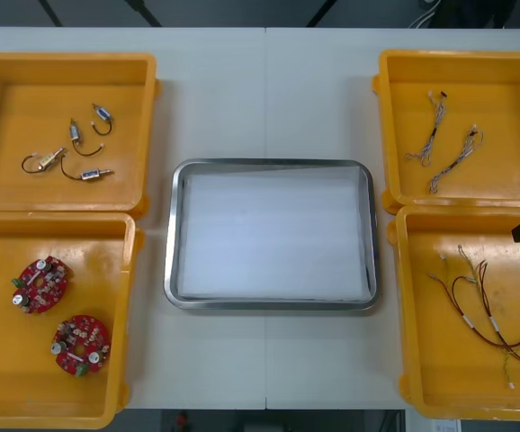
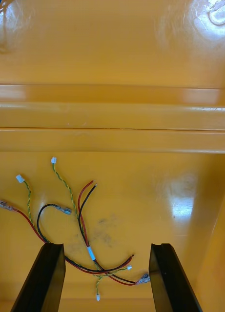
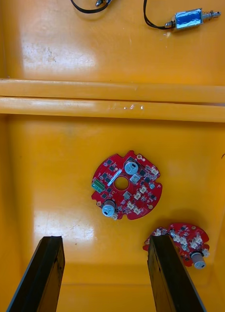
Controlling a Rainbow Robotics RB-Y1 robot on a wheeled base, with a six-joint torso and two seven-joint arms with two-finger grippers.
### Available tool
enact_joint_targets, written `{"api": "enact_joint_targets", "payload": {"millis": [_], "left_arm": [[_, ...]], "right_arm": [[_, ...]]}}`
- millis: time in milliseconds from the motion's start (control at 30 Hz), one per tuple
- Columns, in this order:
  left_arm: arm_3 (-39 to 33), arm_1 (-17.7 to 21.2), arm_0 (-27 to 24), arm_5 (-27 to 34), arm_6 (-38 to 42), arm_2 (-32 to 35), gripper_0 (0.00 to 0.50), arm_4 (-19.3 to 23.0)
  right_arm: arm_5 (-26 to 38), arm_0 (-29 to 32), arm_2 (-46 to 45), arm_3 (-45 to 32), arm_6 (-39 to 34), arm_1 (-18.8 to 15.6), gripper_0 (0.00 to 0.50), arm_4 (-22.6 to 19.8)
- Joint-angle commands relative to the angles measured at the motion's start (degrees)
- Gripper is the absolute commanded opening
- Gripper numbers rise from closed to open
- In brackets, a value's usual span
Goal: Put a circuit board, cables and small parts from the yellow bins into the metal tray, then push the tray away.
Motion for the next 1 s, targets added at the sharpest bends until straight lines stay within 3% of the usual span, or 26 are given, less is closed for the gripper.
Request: {"api": "enact_joint_targets", "payload": {"millis": [33,1000], "left_arm": [[-1.1,2.6,1.3,-0.6,4.1,-0.4,0.500,-0.5],[-1.1,2.6,1.3,-0.6,4.1,-0.4,0.500,-0.5]], "right_arm": [[0.4,0.6,-1.6,-0.1,1.7,0.3,0.500,0.4],[0.4,0.6,-1.6,-0.1,1.7,0.3,0.500,0.4]]}}
